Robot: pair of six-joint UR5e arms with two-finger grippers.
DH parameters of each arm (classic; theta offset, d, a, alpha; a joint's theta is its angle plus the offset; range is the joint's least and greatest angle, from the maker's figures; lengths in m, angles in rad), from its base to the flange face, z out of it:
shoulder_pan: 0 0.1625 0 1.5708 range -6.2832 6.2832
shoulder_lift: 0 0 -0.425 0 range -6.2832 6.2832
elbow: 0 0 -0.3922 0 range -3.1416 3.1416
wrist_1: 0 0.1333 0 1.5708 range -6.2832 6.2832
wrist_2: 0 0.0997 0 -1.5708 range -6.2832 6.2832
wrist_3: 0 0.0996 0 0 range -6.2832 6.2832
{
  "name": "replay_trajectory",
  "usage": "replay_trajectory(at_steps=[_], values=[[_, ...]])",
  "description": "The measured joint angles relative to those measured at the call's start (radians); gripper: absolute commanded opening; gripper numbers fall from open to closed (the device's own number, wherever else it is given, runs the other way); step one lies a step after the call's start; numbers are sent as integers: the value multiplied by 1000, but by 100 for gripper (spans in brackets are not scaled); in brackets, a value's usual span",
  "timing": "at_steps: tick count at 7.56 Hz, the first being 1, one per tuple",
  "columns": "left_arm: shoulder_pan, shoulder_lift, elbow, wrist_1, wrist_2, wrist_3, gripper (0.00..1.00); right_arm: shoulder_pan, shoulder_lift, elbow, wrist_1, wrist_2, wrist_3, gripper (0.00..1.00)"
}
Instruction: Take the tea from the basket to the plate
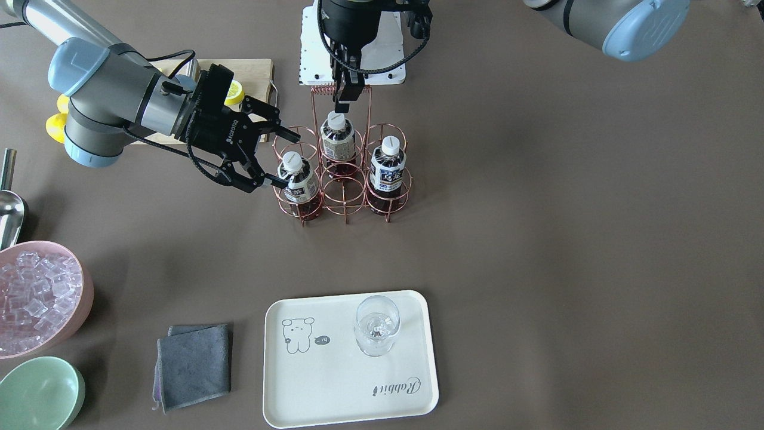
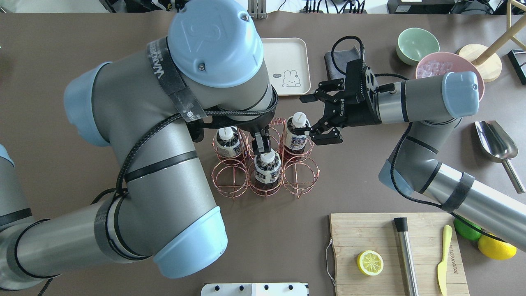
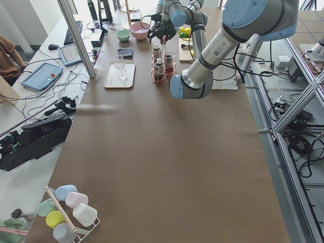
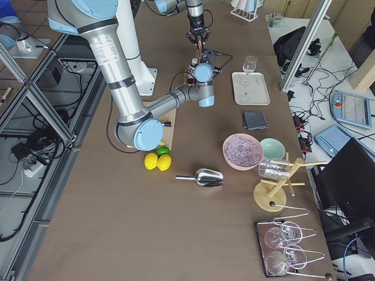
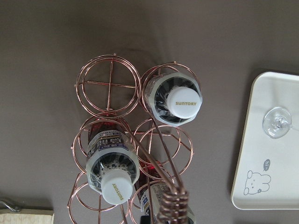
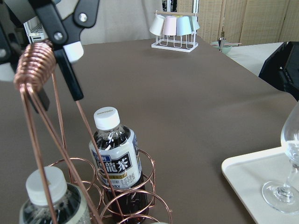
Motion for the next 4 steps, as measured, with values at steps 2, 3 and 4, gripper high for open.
replay_trajectory(at_steps=[2, 3, 4], values=[[0, -1, -3, 2, -3, -2, 0, -4, 0, -4, 0, -2, 5, 62], [0, -3, -5, 3, -4, -2, 0, -6, -1, -3, 0, -2, 6, 41], [0, -6, -4, 4, -5, -2, 0, -6, -4, -1, 0, -2, 9, 20]])
